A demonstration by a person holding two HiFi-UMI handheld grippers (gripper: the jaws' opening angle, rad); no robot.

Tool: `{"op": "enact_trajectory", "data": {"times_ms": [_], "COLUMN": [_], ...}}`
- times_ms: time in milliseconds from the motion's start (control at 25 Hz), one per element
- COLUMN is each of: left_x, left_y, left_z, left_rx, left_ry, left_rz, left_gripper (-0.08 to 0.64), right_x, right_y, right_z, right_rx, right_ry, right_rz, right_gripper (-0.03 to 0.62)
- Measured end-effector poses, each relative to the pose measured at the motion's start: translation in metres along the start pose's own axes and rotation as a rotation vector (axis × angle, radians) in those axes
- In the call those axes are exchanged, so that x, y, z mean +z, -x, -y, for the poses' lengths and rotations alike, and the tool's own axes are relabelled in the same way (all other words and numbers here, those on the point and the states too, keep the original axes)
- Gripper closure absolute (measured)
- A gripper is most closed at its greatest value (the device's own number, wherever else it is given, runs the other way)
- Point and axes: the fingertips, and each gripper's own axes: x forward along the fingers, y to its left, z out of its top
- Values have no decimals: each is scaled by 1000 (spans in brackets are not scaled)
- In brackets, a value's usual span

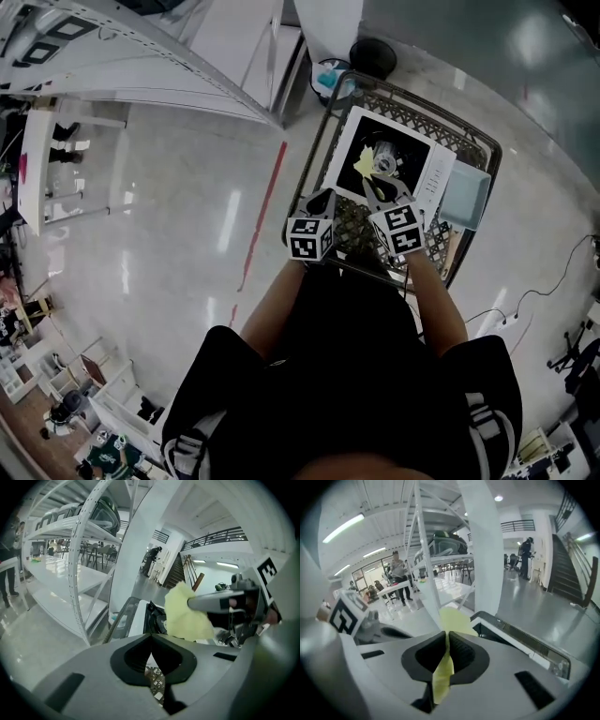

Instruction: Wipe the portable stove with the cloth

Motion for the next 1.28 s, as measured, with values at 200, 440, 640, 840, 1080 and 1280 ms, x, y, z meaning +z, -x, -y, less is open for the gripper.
{"op": "enact_trajectory", "data": {"times_ms": [200, 440, 640, 840, 1080, 1280], "left_x": [32, 53, 49, 44, 41, 38], "left_y": [-9, -16, -23, -28, -35, -34], "left_z": [-19, -34, -47, -58, -66, -60], "left_rx": [-27, -76, -121, -160, -169, -185], "left_ry": [-40, -109, -175, -248, -273, -277], "left_rz": [19, 3, -54, -121, -154, -155], "left_gripper": [538, 538, 538, 538, 538, 538], "right_x": [91, 140, 87, 29, 9, -6], "right_y": [6, -24, -94, -138, -154, -157], "right_z": [48, 93, 114, 105, 89, 75], "right_rx": [-122, -288, -374, -335, -300, -271], "right_ry": [39, 144, 303, 192, 156, 146], "right_rz": [145, 167, -26, -142, -196, -235], "right_gripper": [571, 571, 571, 571, 571, 571]}}
